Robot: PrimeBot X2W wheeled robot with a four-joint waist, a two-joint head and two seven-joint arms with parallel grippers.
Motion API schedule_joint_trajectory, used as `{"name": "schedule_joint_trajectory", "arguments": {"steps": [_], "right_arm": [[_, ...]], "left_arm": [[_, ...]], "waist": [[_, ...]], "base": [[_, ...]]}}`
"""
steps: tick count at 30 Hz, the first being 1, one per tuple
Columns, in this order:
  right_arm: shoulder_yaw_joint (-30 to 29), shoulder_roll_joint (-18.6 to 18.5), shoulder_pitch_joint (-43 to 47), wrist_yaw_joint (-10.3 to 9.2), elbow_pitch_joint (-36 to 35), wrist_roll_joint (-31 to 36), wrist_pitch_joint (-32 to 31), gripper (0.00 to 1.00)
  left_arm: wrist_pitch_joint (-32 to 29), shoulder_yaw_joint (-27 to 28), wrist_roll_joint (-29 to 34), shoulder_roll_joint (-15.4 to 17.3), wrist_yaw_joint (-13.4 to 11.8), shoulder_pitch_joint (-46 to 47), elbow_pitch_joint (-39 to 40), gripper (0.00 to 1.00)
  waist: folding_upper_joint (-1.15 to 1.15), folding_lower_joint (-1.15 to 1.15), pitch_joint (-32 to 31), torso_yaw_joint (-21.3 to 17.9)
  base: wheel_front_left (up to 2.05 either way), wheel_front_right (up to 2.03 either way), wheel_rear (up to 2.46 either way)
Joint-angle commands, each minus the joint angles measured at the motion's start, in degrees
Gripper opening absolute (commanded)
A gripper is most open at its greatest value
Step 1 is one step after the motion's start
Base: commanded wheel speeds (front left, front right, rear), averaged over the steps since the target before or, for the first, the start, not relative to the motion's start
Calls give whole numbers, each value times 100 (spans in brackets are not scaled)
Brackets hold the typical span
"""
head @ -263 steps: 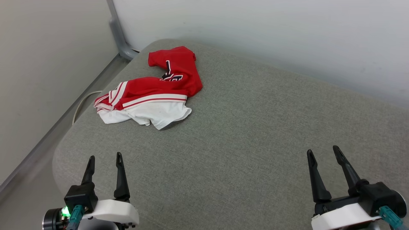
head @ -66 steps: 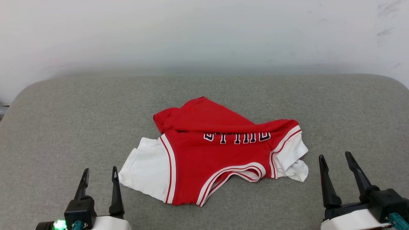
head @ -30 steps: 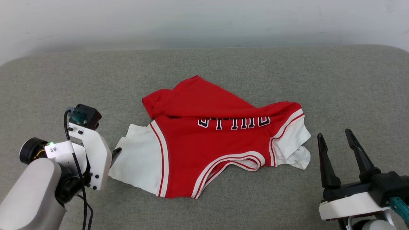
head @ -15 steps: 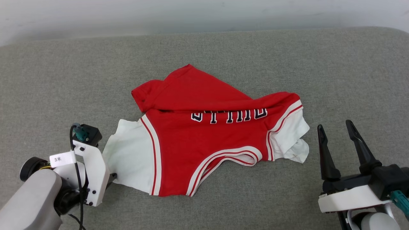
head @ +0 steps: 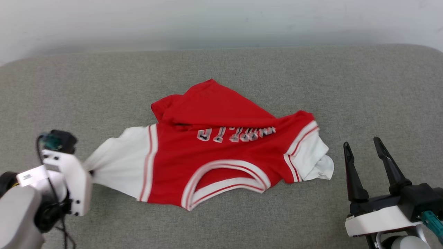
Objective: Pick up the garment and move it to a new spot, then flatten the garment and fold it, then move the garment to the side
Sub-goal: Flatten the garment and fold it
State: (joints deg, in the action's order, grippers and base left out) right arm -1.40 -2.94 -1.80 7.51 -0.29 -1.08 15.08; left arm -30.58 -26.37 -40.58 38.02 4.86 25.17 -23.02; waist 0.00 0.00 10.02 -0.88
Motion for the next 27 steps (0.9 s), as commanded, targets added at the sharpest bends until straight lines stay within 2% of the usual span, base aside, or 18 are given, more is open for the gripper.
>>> {"name": "schedule_joint_trajectory", "arguments": {"steps": [1,6,11,13,18,27], "right_arm": [[4,11,69,-5,2,9,14,100],[27,12,96,-5,-3,29,14,100],[20,12,134,-4,21,67,14,100],[3,11,152,-4,32,84,14,100],[-25,12,211,-5,43,134,14,100],[-78,2,264,-5,-82,272,14,100]], "left_arm": [[109,64,58,133,-58,-116,-82,0],[371,189,62,303,-178,-319,-404,0],[696,189,97,157,-278,-432,-802,0],[924,221,100,48,-326,-412,-917,100],[1768,255,301,-172,-465,-340,-930,100],[3529,549,521,-491,-1054,-858,-358,100]], "waist": [[0,0,-59,31],[0,0,-96,44],[0,0,-105,34],[0,0,-137,45],[0,0,-321,109],[0,0,-675,280]], "base": [[0,0,0],[0,0,0],[0,0,0],[0,0,0],[0,0,0],[0,0,0]]}}
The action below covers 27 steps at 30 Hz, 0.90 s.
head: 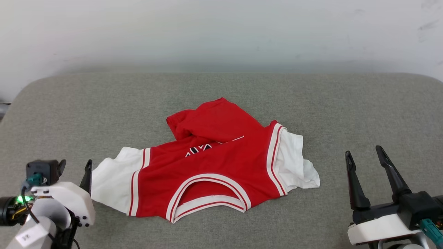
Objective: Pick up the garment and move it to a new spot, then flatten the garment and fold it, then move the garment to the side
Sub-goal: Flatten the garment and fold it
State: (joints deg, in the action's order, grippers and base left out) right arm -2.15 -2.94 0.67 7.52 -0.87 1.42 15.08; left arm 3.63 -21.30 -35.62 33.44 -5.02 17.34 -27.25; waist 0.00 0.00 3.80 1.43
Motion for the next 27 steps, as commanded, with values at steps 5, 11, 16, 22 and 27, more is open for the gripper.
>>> {"name": "schedule_joint_trajectory", "arguments": {"steps": [5,11,16,22,27], "right_arm": [[52,-247,-164,-5,-170,99,14,100],[384,-909,-454,-5,-75,-16,14,100],[852,-1499,-730,-5,153,-238,-46,100],[1970,-2543,-1220,-6,215,-1043,-960,100],[3115,-3517,-1670,-6,170,-1899,-2142,100]], "left_arm": [[829,205,161,-186,-522,-491,451,100],[1136,498,430,-393,-1029,-998,1102,100],[1164,792,765,-622,-1279,-1372,1732,100],[1156,1136,1336,-1075,-1364,-1932,2501,100],[1157,1243,1669,-1392,-1220,-2054,2687,100]], "waist": [[0,0,-128,138],[0,0,-138,256],[0,0,-130,337],[0,0,-60,467],[0,0,80,595]], "base": [[0,0,0],[0,0,0],[0,0,0],[0,0,0],[0,0,0]]}}
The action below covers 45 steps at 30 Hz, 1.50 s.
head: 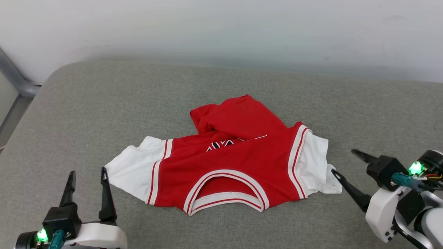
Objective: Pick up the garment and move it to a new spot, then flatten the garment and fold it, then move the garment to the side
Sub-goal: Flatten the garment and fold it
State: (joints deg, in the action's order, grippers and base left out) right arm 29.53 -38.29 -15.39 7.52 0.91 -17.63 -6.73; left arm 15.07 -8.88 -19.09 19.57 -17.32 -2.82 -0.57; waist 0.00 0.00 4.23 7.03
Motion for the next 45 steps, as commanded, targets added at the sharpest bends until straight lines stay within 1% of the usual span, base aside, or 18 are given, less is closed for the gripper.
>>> {"name": "schedule_joint_trajectory", "arguments": {"steps": [1,2,3,6,9,14,16,20,21,22,23,27,32,37,40,45], "right_arm": [[171,-161,-146,-6,-21,-152,-182,100],[351,-312,-232,-6,-40,-308,-372,100],[840,-714,-473,-6,-56,-726,-945,100],[1296,-999,-687,-7,-86,-1065,-1407,100],[1683,-1176,-917,-6,-15,-1234,-1632,100],[2197,-1219,-1235,-7,354,-1469,-1696,100],[2457,-1254,-1333,-6,556,-1415,-1678,100],[2963,-1181,-1407,-6,950,-1542,-1596,100],[3051,-1159,-1450,-6,1020,-1568,-1528,59],[3105,-1121,-1488,-7,1081,-1621,-1452,35],[3183,-1101,-1536,-7,1139,-1651,-1415,0],[3242,-1084,-1665,-7,1258,-1831,-1098,0],[2899,-1072,-1494,-7,1095,-2170,-638,0],[2331,-1288,-891,-7,768,-2568,-456,0],[1883,-1458,-479,-7,611,-2688,-424,0],[1104,-1503,268,-7,721,-2886,-394,0]], "left_arm": [[13,24,68,-57,40,-28,26,100],[13,52,112,-110,72,-5,29,100],[13,96,263,-281,169,59,48,100],[14,133,396,-439,268,134,48,100],[14,164,502,-595,372,232,25,100],[14,257,684,-825,539,435,-33,100],[14,281,752,-904,609,500,-57,100],[14,383,855,-1036,708,560,-109,100],[14,423,883,-1055,729,555,-123,100],[14,462,902,-1070,746,541,-134,100],[14,491,935,-1088,767,526,-144,100],[14,586,1021,-1170,835,469,-228,100],[14,697,1105,-1202,907,321,-343,100],[14,795,1163,-1229,963,152,-402,100],[14,848,1190,-1242,968,63,-396,100],[14,917,1227,-1239,1046,-20,-402,100]], "waist": [[0,0,72,62],[0,0,114,87],[0,0,261,178],[0,0,440,274],[0,0,637,383],[0,0,931,545],[0,0,1022,598],[0,0,1081,619],[0,0,1081,602],[0,0,1076,579],[0,0,1058,550],[0,0,905,415],[0,0,594,198],[0,0,340,-20],[0,0,263,-136],[0,0,219,-248]], "base": [[0,0,0],[0,0,0],[0,0,0],[0,0,0],[0,0,0],[0,0,0],[0,0,0],[0,0,0],[0,0,0],[0,0,0],[0,0,0],[0,0,0],[0,0,0],[0,0,0],[0,0,0],[0,0,0]]}}
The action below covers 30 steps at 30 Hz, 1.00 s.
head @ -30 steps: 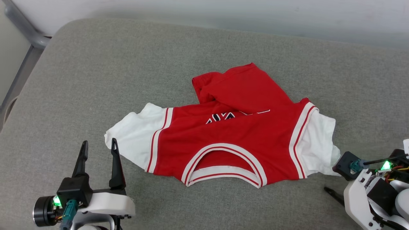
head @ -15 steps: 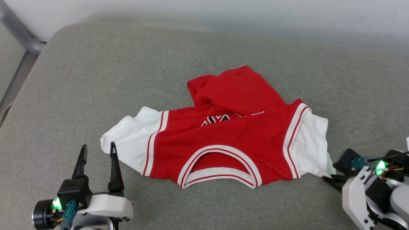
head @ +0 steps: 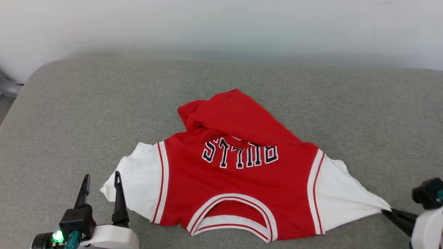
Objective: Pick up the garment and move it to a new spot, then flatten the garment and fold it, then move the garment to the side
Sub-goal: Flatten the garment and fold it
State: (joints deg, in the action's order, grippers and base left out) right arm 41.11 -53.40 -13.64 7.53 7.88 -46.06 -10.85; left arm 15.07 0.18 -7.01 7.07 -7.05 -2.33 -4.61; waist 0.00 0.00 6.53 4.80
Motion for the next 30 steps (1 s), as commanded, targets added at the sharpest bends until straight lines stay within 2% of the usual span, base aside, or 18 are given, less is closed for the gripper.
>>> {"name": "schedule_joint_trajectory", "arguments": {"steps": [1,9,12,13,14,15,16,25,30], "right_arm": [[-178,4,210,-8,76,-28,-5,0],[-585,343,871,-8,824,-4,-248,0],[-692,557,952,-9,1065,12,-97,0],[-744,613,953,-9,1102,45,-13,7],[-816,698,949,-10,1124,27,99,42],[-892,760,943,-9,1115,25,216,94],[-958,800,944,-8,1079,76,333,100],[-1759,1085,1201,-8,439,489,1056,100],[-2419,1190,1329,-8,-234,855,949,100]], "left_arm": [[14,20,26,9,31,-63,6,100],[14,15,124,-33,123,45,-94,100],[15,58,126,-30,134,42,-146,100],[15,82,126,-24,139,23,-168,100],[15,107,127,-18,140,-10,-184,100],[15,125,128,-14,145,-42,-199,100],[15,146,126,-7,148,-74,-218,100],[15,315,123,89,182,-198,-296,100],[15,344,141,97,186,-250,-266,100]], "waist": [[0,0,-2,-30],[0,0,94,31],[0,0,66,32],[0,0,38,20],[0,0,5,1],[0,0,-35,-16],[0,0,-78,-35],[0,0,-346,-224],[0,0,-420,-296]], "base": [[0,0,0],[0,0,0],[0,0,0],[0,0,0],[0,0,0],[0,0,0],[0,0,0],[0,0,0],[0,0,0]]}}
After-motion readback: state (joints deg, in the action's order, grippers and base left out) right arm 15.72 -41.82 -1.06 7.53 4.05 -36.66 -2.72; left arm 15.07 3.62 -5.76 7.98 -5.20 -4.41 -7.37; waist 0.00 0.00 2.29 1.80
